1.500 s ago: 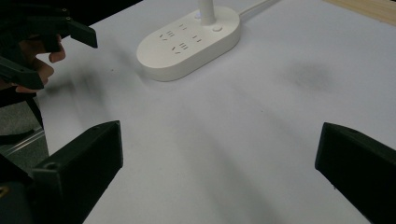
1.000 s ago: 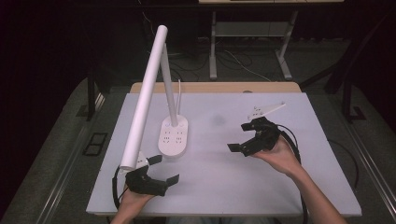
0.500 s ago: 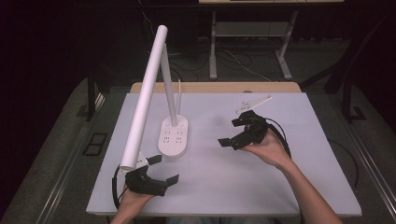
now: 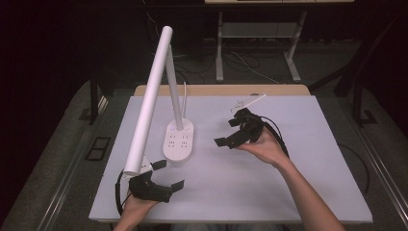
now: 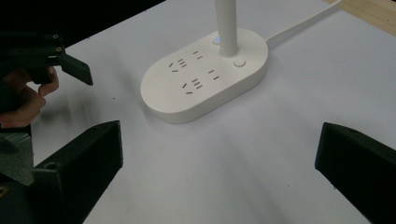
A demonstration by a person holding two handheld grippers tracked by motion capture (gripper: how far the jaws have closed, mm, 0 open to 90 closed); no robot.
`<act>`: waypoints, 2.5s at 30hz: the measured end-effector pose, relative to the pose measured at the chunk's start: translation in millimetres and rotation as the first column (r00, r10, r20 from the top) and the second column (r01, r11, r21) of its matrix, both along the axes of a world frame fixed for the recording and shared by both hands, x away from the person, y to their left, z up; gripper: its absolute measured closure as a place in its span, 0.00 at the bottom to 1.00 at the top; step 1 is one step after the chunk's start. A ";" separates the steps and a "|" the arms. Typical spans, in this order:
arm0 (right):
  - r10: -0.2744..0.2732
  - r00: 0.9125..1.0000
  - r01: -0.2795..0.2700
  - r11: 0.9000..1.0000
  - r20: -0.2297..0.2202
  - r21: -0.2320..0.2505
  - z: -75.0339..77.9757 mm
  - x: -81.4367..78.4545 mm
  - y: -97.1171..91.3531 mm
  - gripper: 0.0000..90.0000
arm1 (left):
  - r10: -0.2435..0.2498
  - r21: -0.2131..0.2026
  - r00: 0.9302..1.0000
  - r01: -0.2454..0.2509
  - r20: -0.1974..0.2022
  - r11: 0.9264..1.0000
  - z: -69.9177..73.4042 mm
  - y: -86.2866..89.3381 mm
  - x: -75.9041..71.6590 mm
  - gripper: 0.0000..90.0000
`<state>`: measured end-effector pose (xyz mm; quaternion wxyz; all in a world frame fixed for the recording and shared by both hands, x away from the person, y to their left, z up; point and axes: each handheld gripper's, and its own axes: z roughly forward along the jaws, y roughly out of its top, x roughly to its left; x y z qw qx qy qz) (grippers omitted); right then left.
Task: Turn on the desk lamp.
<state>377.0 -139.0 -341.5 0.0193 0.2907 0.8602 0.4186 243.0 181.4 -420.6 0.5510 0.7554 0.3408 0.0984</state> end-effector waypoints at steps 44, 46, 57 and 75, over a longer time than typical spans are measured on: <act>-0.001 0.996 0.011 0.994 -0.089 0.112 -38.1 73.0 55.1 0.59 | -0.003 0.000 1.000 0.003 0.004 1.000 0.0 1.8 0.4 0.00; 0.000 0.995 0.011 0.993 -0.096 0.118 -40.1 74.5 56.1 0.62 | -0.003 0.000 1.000 0.003 0.003 1.000 0.0 1.8 0.6 0.00; 0.001 0.992 0.016 0.991 -0.130 0.131 -57.0 83.6 67.1 0.91 | -0.001 -0.005 1.000 0.001 0.002 1.000 0.6 2.9 -0.3 0.00; 0.008 0.988 0.013 0.991 -0.153 0.131 -83.8 92.6 87.0 1.00 | -0.006 -0.010 1.000 0.006 0.001 1.000 0.7 2.9 -0.5 0.00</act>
